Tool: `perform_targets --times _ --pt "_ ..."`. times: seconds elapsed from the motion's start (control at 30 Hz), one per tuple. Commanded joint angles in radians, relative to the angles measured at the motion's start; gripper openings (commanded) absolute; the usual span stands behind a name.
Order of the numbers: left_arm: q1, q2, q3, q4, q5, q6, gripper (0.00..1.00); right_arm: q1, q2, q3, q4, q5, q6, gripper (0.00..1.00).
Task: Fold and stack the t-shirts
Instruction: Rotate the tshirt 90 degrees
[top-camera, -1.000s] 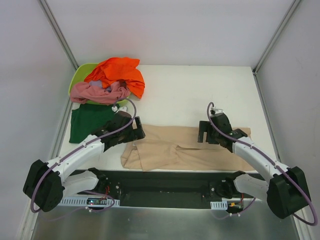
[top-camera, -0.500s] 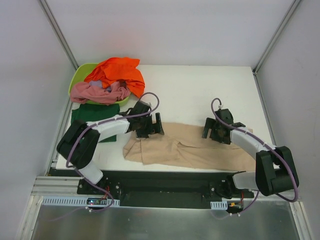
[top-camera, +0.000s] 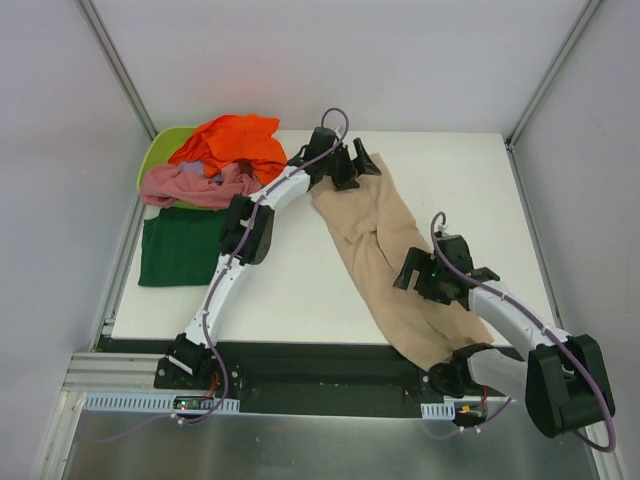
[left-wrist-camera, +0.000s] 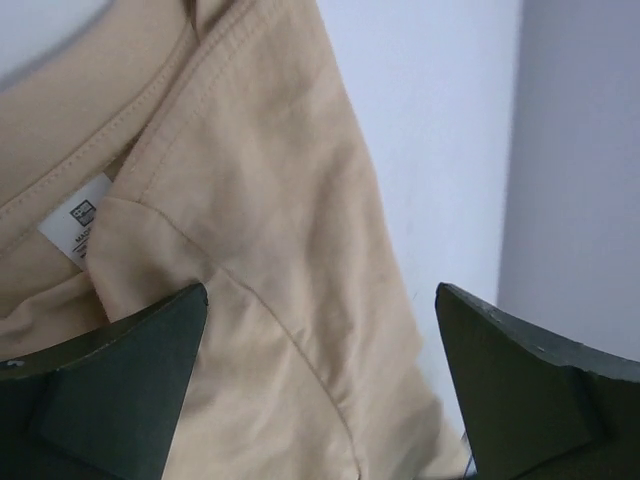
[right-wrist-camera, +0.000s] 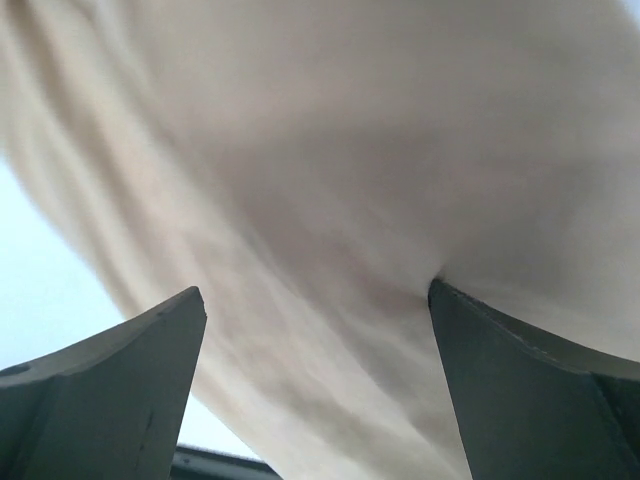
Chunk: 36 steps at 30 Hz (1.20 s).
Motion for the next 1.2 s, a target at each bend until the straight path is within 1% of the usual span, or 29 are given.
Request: perform_targets --times 0.0,0.03,0.1,0.13,0.17,0.27,0.37,0.47,0.53,0.6,0.63,0.67,0.73,0.8,0.87,0.93,1.0,1.03,1.1,1.17 --pt "-0.006 0.302 0.397 -0.023 0.095 -0.17 0.99 0.124 -0.04 -0.094 -0.049 -0.2 0.11 0.96" --pt "-0.005 0.316 0.408 0.056 0.079 -0.212 0.99 0.17 -0.036 -0.098 -0.027 -0.231 0.12 0.96" --pt "-0.005 0.299 0.317 0.22 0.012 -0.279 0.99 0.26 -0.004 -0.085 0.016 -0.256 0.143 0.96" --pt "-0.005 0.295 0.275 0.262 -0.019 -0.299 0.99 0.303 0.018 -0.074 0.046 -0.26 0.15 0.96" --pt "-0.005 0.302 0.278 0.273 -0.049 -0.305 0.99 0.337 0.039 -0.059 0.067 -0.257 0.164 0.96" --pt "-0.005 0.351 0.352 0.279 -0.083 -0.313 0.99 0.439 0.111 0.012 0.096 -0.162 0.2 0.96" --pt "0.0 0.368 0.362 0.296 -0.14 -0.328 0.99 0.526 0.22 0.099 0.115 -0.159 0.198 0.96" --pt "0.008 0.376 0.364 0.321 -0.183 -0.333 0.99 0.569 0.308 0.174 0.165 -0.194 0.192 0.96" --pt "0.017 0.379 0.363 0.336 -0.188 -0.348 0.99 0.577 0.351 0.23 0.176 -0.193 0.18 0.96" --pt "0.027 0.387 0.364 0.342 -0.186 -0.356 0.99 0.577 0.374 0.28 0.153 -0.184 0.158 0.96" --pt "0.032 0.387 0.364 0.344 -0.182 -0.353 0.99 0.577 0.371 0.302 0.115 -0.149 0.137 0.96" --pt "0.04 0.385 0.366 0.345 -0.157 -0.348 0.99 0.575 0.36 0.31 0.074 -0.119 0.117 0.96" --pt "0.049 0.373 0.373 0.4 -0.047 -0.306 0.99 0.575 0.301 0.316 0.008 -0.044 0.079 0.96" --pt "0.046 0.321 0.37 0.405 0.045 -0.257 0.99 0.572 0.223 0.317 -0.043 0.037 0.028 0.96" --pt "0.04 0.229 0.311 0.426 0.111 -0.223 0.99 0.568 0.144 0.331 -0.094 0.123 -0.004 0.96" --pt "0.034 0.111 0.22 0.439 0.142 -0.181 0.99 0.551 0.078 0.337 -0.097 0.161 -0.027 0.96" --pt "0.034 0.02 0.182 0.393 0.165 -0.113 0.99 0.52 0.031 0.339 -0.101 0.172 -0.035 0.96" --pt "0.034 -0.013 0.188 0.331 0.185 -0.059 0.99 0.5 0.018 0.342 -0.103 0.174 -0.035 0.96" --pt "0.037 -0.087 0.191 0.238 0.243 0.028 0.99 0.465 0.006 0.353 -0.114 0.165 -0.038 0.96" --pt "0.044 -0.161 0.143 0.21 0.332 0.064 0.99 0.445 0.016 0.382 -0.132 0.175 -0.052 0.96"
